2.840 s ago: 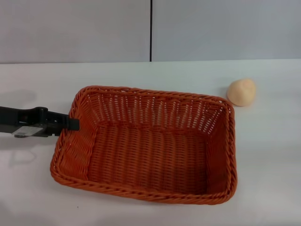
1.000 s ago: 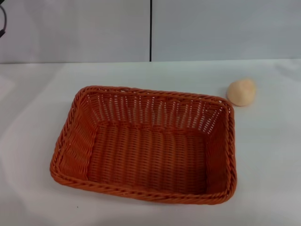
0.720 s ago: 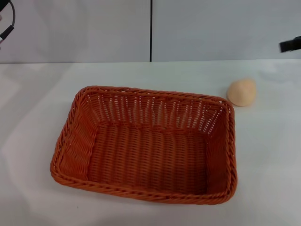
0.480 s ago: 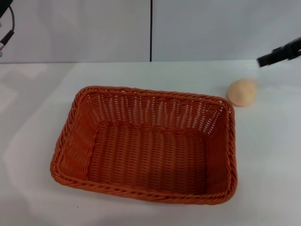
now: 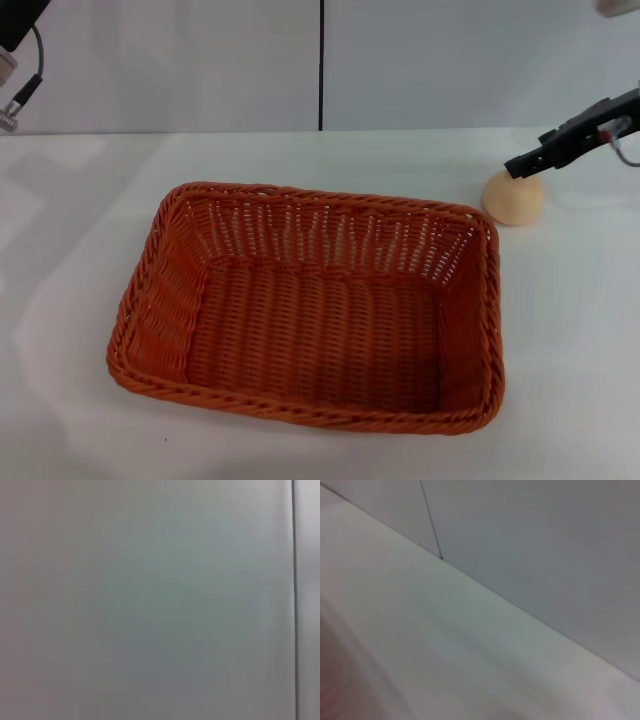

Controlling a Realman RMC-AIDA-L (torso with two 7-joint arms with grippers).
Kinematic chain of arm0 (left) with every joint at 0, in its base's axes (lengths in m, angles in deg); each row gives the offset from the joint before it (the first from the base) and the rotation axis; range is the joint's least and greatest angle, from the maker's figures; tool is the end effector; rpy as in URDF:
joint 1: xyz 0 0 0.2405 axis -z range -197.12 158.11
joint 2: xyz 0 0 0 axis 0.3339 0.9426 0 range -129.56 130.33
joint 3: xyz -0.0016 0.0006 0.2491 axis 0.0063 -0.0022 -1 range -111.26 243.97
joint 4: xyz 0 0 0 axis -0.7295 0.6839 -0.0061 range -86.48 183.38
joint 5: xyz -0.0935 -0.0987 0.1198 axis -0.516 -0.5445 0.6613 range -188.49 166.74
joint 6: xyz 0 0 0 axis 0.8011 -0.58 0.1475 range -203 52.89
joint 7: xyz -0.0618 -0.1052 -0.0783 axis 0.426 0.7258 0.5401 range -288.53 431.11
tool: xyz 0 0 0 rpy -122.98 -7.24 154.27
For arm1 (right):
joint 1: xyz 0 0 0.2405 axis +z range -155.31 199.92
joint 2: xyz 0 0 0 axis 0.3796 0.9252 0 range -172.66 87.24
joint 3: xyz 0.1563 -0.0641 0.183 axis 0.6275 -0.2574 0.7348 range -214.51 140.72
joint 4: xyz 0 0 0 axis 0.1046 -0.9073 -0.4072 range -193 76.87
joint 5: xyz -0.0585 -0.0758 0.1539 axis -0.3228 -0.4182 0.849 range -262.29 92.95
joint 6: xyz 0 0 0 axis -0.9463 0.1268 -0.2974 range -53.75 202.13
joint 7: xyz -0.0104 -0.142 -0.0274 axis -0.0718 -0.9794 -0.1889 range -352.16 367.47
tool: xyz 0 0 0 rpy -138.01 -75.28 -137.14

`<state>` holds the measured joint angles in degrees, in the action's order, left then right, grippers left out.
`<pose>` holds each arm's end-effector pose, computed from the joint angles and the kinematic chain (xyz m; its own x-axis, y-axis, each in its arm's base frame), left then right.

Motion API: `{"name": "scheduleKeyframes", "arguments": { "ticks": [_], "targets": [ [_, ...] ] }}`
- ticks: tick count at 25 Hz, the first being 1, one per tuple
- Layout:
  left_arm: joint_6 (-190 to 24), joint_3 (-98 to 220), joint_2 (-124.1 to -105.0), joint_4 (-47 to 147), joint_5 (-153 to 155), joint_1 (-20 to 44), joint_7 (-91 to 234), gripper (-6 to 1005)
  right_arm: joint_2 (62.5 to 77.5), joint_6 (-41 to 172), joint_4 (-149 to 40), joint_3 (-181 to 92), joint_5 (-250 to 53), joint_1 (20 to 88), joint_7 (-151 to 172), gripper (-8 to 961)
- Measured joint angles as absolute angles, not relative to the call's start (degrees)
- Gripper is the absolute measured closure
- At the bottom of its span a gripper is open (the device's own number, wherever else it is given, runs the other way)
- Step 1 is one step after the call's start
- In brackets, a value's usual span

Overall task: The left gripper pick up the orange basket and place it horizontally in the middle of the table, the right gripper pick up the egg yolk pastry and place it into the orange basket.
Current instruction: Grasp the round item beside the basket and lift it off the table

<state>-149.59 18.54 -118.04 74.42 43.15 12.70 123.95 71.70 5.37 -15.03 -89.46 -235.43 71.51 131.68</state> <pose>-0.2103 0.3711 0.0716 0.4619 -0.2005 0.8640 0.6570 -0.5769 -0.4852 0.2211 0.4066 0.0265 0.7716 -0.6360 0.0130 -0.5424 -0.6684 -0.5089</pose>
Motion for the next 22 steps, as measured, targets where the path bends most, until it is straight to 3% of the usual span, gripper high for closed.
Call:
{"name": "scheduleKeyframes", "arguments": {
  "ticks": [5, 22],
  "targets": [
    [-149.1, 18.5, -117.99, 73.6, 43.1, 13.2, 122.9, 359, 72.75, 7.8, -15.4, -90.3, -235.1, 71.1, 130.8, 335],
    [-146.1, 18.9, -117.80, 73.1, 43.1, 14.1, 122.6, 362, 73.40, 3.6, -16.2, -89.9, -233.6, 71.1, 131.3, 338]
  ]
}}
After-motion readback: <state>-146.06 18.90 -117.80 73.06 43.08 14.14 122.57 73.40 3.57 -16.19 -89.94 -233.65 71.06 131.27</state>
